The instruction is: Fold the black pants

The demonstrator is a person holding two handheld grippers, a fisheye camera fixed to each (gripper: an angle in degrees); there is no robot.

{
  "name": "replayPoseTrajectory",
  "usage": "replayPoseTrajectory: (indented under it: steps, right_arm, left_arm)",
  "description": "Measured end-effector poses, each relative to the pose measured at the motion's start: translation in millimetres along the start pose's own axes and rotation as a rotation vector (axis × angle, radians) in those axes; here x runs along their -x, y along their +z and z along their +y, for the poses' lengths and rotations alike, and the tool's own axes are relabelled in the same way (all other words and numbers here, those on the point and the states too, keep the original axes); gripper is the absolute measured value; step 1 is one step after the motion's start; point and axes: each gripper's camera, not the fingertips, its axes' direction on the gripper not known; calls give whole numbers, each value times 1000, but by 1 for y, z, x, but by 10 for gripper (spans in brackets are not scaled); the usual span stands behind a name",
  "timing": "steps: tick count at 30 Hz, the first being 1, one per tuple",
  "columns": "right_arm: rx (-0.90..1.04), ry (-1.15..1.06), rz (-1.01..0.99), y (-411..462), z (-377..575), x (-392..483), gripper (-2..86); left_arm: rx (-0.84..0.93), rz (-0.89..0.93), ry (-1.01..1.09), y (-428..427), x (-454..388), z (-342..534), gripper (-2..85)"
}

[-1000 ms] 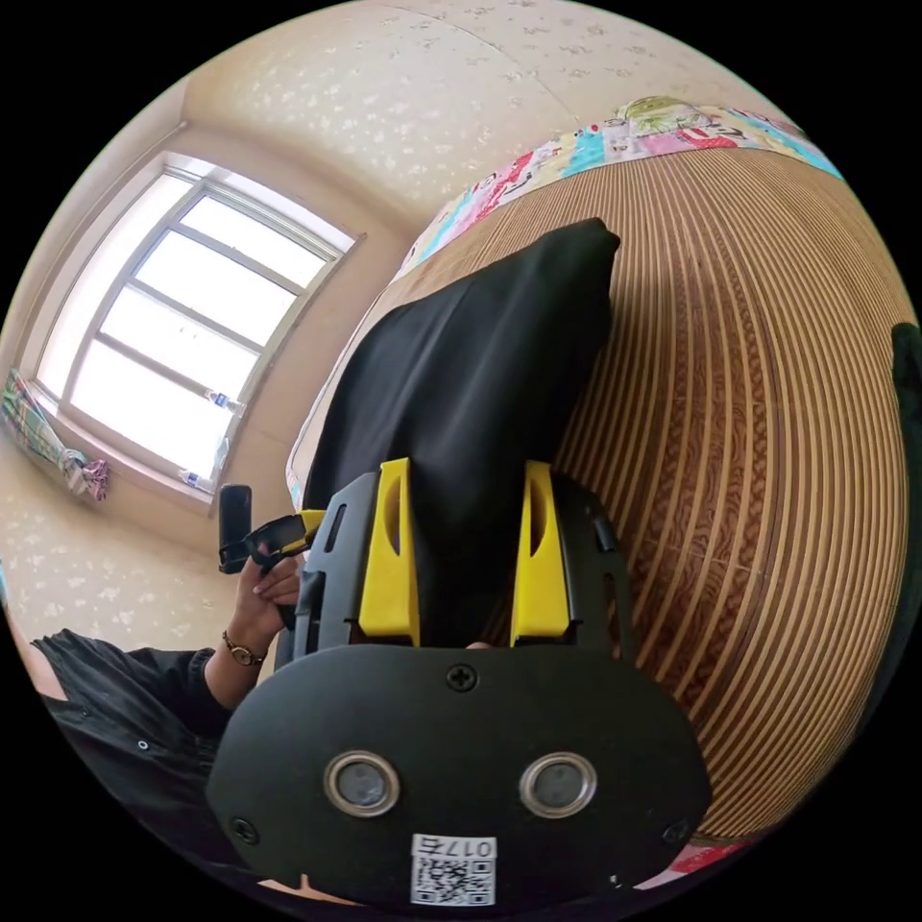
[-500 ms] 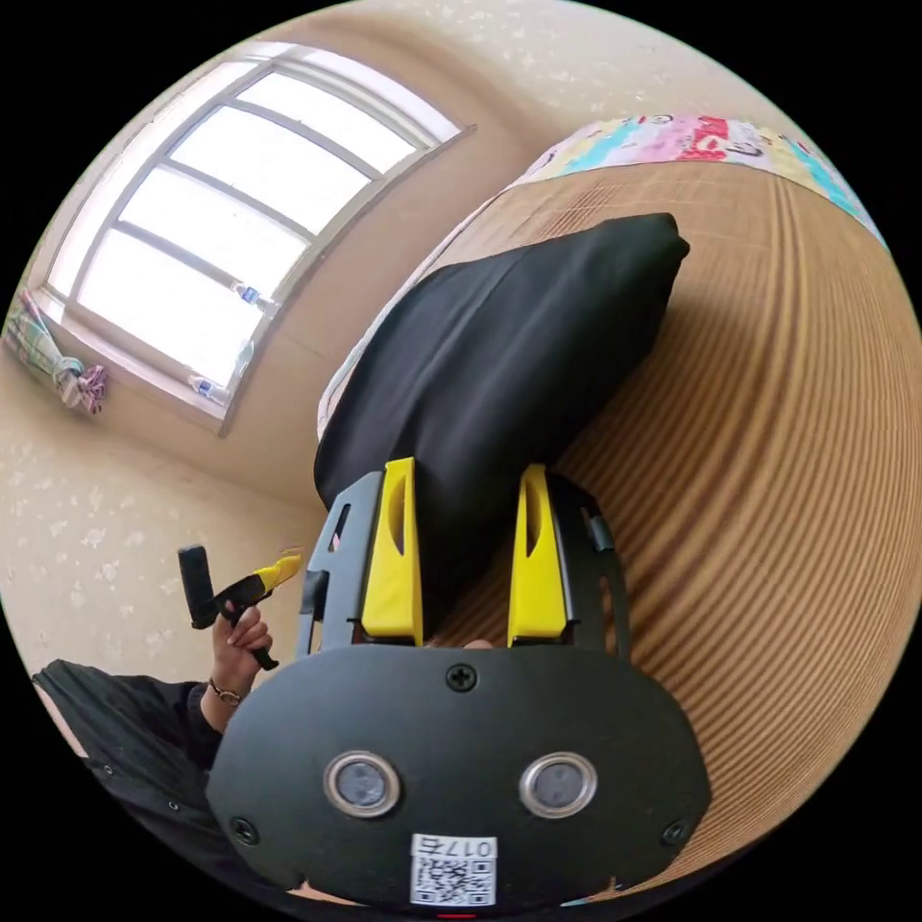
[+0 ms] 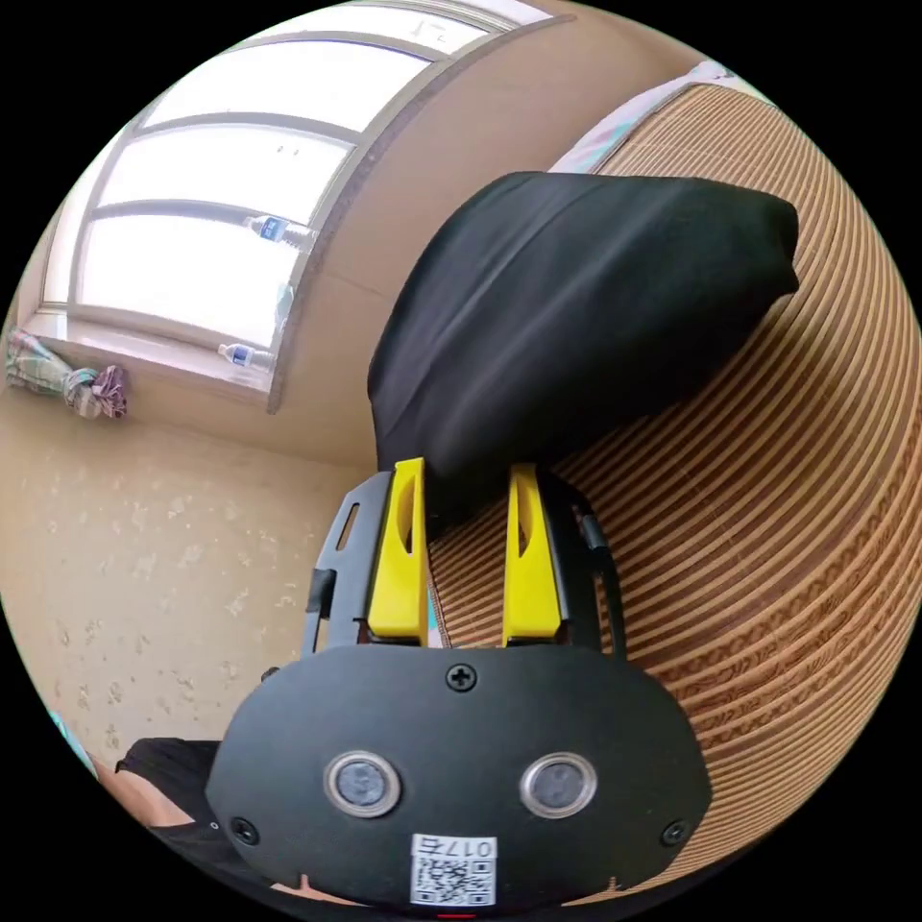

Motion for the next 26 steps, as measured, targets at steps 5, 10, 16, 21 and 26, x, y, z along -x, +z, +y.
replayPoseTrajectory:
  steps: [5,10,16,21,26]
  right_arm:
    - [0,-290,-5,-64,124,57,42]
    - [-162,-399,551,-178,389,113,10]
    - [-520,-47,1344,-317,649,194,6]
    - [-847,424,1274,-460,788,241,12]
    - [-1124,702,1220,-546,892,275,42]
  left_arm:
    - [40,6,153,17,-38,-10,99]
    - [31,0,406,19,-99,-2,94]
    - [47,143,538,45,-122,21,93]
    - [62,199,603,81,-153,45,92]
    - [108,314,651,101,-192,70,92]
